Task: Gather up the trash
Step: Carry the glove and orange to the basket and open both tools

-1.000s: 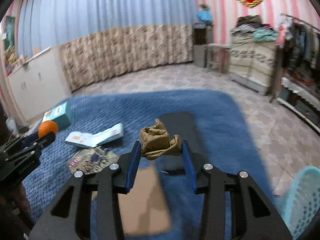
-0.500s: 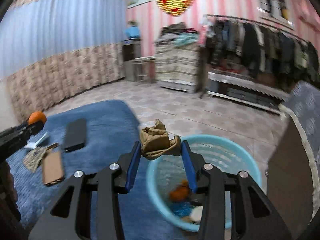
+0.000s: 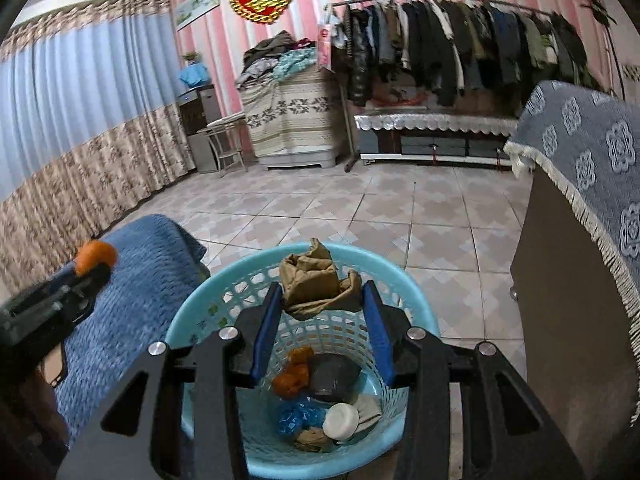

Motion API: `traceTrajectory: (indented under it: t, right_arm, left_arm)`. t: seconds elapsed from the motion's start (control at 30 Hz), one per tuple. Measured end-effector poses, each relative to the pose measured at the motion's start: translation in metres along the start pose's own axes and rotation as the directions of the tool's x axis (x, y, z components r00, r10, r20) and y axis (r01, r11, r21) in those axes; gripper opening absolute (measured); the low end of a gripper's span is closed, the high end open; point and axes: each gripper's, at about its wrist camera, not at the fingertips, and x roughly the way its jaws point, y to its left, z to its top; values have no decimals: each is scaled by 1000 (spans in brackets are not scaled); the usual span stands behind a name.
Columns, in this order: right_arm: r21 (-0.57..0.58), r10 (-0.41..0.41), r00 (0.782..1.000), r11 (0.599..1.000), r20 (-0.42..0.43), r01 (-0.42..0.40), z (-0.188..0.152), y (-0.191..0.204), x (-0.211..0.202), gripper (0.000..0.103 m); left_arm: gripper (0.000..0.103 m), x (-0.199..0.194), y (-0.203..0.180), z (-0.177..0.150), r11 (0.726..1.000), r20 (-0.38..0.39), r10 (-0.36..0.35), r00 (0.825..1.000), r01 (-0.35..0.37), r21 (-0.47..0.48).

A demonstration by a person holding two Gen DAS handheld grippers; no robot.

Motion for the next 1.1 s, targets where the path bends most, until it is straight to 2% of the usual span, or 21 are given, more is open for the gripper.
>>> traceTrajectory:
  t: [0.1,0.3,0.33,0.53,0.67,1.1]
  right_arm:
    - [31,-9,1000,999,-14,10,-3,-13,7,41]
    - [50,-13,999,999,-39,15,-8,-23,20,41]
    - [48,-13,999,999,-42,15,-9,-23,19,41]
    - [38,-13,999,999,-47,14,-11,-20,21,41]
    - [12,-6,999,1000,-49,7,-11,-8,21,41]
    - [-69,-14,999,998,-44,11,-13,25,19,44]
  left_arm:
    - [36,20,-21,-2,998,-21,-29,999,29,48]
    - [39,47,-35,-4,996,-62,-77,995,80,44]
    - [40,49,-36,-5,996,-66,-68,996,71,46]
    - [66,43,-28,2,999,-27,-19,999,20,31]
    - [76,30,-15,8,999,9,28,1000,-28,16]
    - [86,-10,41,9,988,40,124,992,-119,-100]
